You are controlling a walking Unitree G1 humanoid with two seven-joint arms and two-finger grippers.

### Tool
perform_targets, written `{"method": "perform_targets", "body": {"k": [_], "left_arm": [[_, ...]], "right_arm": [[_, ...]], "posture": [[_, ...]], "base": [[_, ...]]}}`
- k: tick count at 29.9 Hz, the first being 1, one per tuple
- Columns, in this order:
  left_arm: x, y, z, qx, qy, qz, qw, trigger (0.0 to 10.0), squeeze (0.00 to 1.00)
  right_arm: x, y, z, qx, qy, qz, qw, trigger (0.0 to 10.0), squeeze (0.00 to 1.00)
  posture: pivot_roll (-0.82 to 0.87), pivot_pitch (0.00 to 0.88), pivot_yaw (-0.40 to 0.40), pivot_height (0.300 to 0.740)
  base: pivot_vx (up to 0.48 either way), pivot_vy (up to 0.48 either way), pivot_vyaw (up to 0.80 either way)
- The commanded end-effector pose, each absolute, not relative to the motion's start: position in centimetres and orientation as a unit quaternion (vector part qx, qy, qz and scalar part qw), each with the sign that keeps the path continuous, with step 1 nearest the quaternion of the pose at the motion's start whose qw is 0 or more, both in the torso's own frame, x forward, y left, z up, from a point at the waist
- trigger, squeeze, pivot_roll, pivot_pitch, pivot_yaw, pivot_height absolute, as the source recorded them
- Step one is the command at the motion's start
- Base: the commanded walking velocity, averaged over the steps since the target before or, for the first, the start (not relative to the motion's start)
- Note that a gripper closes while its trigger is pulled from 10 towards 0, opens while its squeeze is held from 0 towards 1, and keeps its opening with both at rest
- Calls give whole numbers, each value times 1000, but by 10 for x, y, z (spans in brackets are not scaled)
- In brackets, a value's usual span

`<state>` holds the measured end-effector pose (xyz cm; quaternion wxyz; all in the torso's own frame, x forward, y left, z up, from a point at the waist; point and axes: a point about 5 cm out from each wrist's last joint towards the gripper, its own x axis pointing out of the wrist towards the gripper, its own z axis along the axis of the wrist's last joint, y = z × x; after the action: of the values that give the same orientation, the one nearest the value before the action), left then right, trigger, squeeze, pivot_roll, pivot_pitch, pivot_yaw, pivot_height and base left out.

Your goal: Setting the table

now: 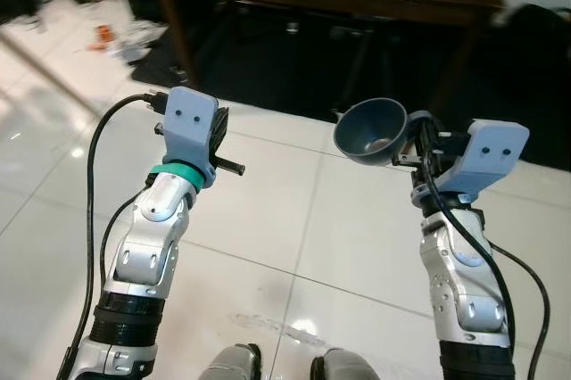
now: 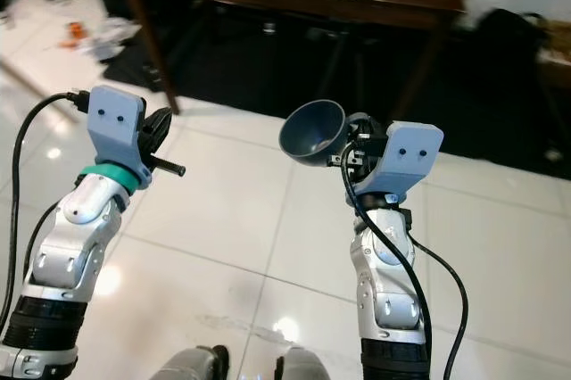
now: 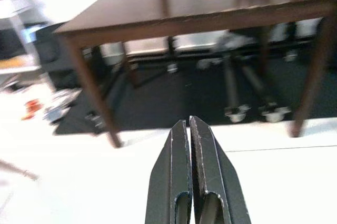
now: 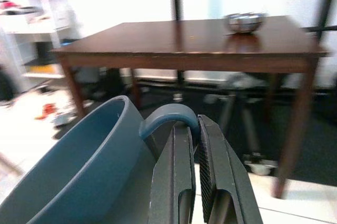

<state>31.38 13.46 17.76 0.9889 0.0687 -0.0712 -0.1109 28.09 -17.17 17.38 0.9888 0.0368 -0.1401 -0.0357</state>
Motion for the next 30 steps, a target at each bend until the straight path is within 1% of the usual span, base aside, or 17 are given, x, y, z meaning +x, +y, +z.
{"method": "perform_targets", "body": {"k": [1, 30], "left_arm": [[312, 135, 171, 70, -57, -103, 991, 10000, 0], [321, 139, 173, 86, -53, -69, 992, 10000, 0]], "right_arm": [[281, -172, 170, 44, -129, -34, 990, 10000, 0], [283, -170, 170, 49, -131, -33, 990, 10000, 0]], "posture": [[-16, 0, 60, 740], [-12, 0, 69, 740]], "base": [[0, 0, 794], [0, 0, 794]]}}
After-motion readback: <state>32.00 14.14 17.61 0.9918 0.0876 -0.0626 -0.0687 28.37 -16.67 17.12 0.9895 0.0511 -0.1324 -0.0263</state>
